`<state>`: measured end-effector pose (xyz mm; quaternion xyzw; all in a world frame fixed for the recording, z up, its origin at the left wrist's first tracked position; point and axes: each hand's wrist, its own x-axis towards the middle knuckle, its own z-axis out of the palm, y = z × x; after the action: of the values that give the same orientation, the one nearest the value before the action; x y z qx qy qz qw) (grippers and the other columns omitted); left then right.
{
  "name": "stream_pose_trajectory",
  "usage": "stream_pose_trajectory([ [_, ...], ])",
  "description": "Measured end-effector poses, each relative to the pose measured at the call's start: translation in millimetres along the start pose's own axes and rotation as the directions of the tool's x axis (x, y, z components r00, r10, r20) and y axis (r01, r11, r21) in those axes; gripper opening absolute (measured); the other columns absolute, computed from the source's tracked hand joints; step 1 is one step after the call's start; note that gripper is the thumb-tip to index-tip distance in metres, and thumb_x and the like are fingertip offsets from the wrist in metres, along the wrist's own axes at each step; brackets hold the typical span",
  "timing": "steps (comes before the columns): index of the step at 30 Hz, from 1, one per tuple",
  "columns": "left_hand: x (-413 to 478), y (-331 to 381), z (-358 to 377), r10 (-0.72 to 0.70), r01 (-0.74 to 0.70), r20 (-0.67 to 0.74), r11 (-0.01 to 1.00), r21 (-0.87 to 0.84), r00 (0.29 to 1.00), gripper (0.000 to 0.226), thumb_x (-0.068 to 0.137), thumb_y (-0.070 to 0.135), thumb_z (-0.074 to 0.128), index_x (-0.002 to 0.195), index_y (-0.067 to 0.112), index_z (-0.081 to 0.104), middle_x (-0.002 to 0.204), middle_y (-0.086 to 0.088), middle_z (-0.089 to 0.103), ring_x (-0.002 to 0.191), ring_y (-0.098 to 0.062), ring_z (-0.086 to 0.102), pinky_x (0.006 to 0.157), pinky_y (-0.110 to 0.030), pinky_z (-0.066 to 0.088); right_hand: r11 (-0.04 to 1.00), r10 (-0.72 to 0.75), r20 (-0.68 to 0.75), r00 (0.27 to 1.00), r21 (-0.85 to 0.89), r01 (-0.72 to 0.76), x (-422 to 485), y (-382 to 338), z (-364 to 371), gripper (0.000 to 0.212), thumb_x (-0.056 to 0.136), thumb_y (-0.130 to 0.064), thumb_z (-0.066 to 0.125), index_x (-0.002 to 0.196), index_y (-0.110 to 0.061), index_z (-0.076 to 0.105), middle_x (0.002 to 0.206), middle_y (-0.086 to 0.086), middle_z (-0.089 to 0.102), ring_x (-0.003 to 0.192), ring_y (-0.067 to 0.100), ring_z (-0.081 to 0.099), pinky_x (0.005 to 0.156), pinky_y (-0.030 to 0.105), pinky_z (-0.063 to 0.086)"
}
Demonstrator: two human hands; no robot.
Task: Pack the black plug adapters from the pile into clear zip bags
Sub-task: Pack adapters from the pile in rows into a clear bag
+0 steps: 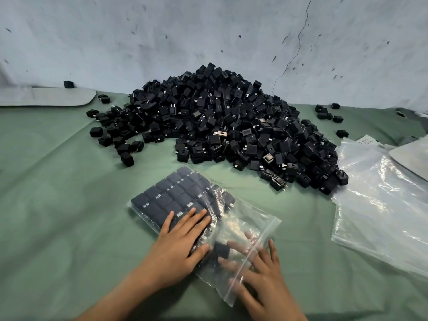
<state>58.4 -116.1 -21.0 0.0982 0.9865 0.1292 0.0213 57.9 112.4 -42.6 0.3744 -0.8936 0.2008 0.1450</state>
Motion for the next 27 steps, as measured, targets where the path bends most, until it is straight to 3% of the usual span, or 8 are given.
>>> stream_pose_trajectory([
  [3, 0, 0, 0, -0.002, 0.002, 0.008, 1.0, 0.017, 1.0, 0.061, 0.1, 0.054, 0.021, 0.149, 0.039, -0.011, 0.152, 0.027, -0.02, 0.136, 0.006, -0.031, 0.112, -0.035, -0.026, 0.997, 0.052, -0.025, 0.998, 0.058, -0.05, 0, 0, -2, 0.043, 0.099, -0.051, 0.023, 0.123, -0.042, 0.058, 0.133, -0.008, 0.054, 0.134, 0.02, 0.03, 0.102, 0.044, 0.024],
  [7, 0, -1, 2, 0.0, 0.0, 0.006, 1.0, 0.014, 1.0, 0.061, 0.1, 0.055, 0.02, 0.149, 0.039, -0.012, 0.152, 0.028, -0.02, 0.134, 0.007, -0.033, 0.112, -0.034, -0.027, 0.994, 0.077, -0.04, 0.996, 0.078, -0.074, 3, -3, -3, 0.038, 0.097, -0.051, 0.031, 0.124, -0.041, 0.055, 0.131, -0.009, 0.055, 0.133, 0.02, 0.031, 0.101, 0.043, 0.024],
  [11, 0, -2, 2, 0.006, -0.006, -0.001, 1.0, 0.009, 1.0, 0.061, 0.1, 0.055, 0.021, 0.148, 0.039, -0.012, 0.152, 0.027, -0.019, 0.134, 0.008, -0.033, 0.111, -0.033, -0.029, 0.988, 0.117, 0.081, 0.99, 0.096, -0.125, 13, -9, 1, 0.043, 0.09, -0.045, 0.043, 0.131, -0.039, 0.052, 0.138, -0.013, 0.047, 0.14, 0.025, 0.028, 0.108, 0.042, 0.018],
  [14, 0, -2, 3, 0.006, -0.006, -0.005, 1.0, 0.012, 1.0, 0.061, 0.1, 0.054, 0.02, 0.15, 0.038, -0.009, 0.153, 0.027, -0.018, 0.133, 0.008, -0.034, 0.11, -0.032, -0.029, 0.961, 0.199, 0.266, 0.943, 0.138, -0.241, 22, -10, 4, 0.051, 0.092, -0.055, 0.033, 0.14, -0.05, 0.019, 0.144, -0.032, 0.014, 0.144, 0.01, -0.013, 0.115, 0.043, -0.017],
  [18, 0, -2, 2, 0.003, -0.004, 0.007, 0.999, 0.032, 1.0, 0.06, 0.1, 0.054, 0.019, 0.149, 0.038, -0.013, 0.153, 0.026, -0.02, 0.132, 0.007, -0.035, 0.111, -0.033, -0.028, 0.971, 0.2, 0.365, 0.909, 0.05, -0.234, 22, -8, 6, 0.054, 0.089, -0.06, 0.02, 0.137, -0.054, -0.003, 0.142, -0.035, -0.002, 0.137, 0.005, -0.03, 0.113, 0.043, -0.022],
  [20, 0, -1, 1, 0.001, -0.002, 0.013, 1.0, 0.013, 1.0, 0.06, 0.1, 0.054, 0.02, 0.147, 0.039, -0.014, 0.153, 0.025, -0.019, 0.133, 0.006, -0.034, 0.111, -0.033, -0.028, 0.97, 0.175, 0.343, 0.923, 0.102, -0.222, 18, -7, 3, 0.053, 0.091, -0.057, 0.027, 0.138, -0.054, 0.003, 0.144, -0.036, 0.003, 0.139, 0.001, -0.025, 0.114, 0.038, -0.021],
  [25, 1, -1, 1, -0.007, 0.006, 0.03, 0.999, 0.036, 1.0, 0.06, 0.1, 0.054, 0.019, 0.146, 0.039, -0.016, 0.153, 0.026, -0.021, 0.132, 0.006, -0.036, 0.11, -0.033, -0.03, 0.928, 0.162, 0.209, 0.964, 0.301, -0.221, 9, -7, -4, 0.04, 0.087, -0.046, 0.049, 0.128, -0.044, 0.046, 0.142, -0.032, 0.029, 0.141, -0.009, -0.002, 0.116, 0.03, -0.009],
  [27, 1, 0, 1, -0.011, 0.01, 0.04, 0.999, 0.039, 0.999, 0.059, 0.1, 0.054, 0.018, 0.143, 0.039, -0.02, 0.152, 0.026, -0.021, 0.132, 0.006, -0.036, 0.11, -0.033, -0.029, 0.937, 0.16, 0.251, 0.955, 0.265, -0.226, 11, -7, -5, 0.044, 0.088, -0.051, 0.044, 0.131, -0.047, 0.039, 0.143, -0.034, 0.02, 0.141, -0.007, -0.01, 0.116, 0.03, -0.013],
])
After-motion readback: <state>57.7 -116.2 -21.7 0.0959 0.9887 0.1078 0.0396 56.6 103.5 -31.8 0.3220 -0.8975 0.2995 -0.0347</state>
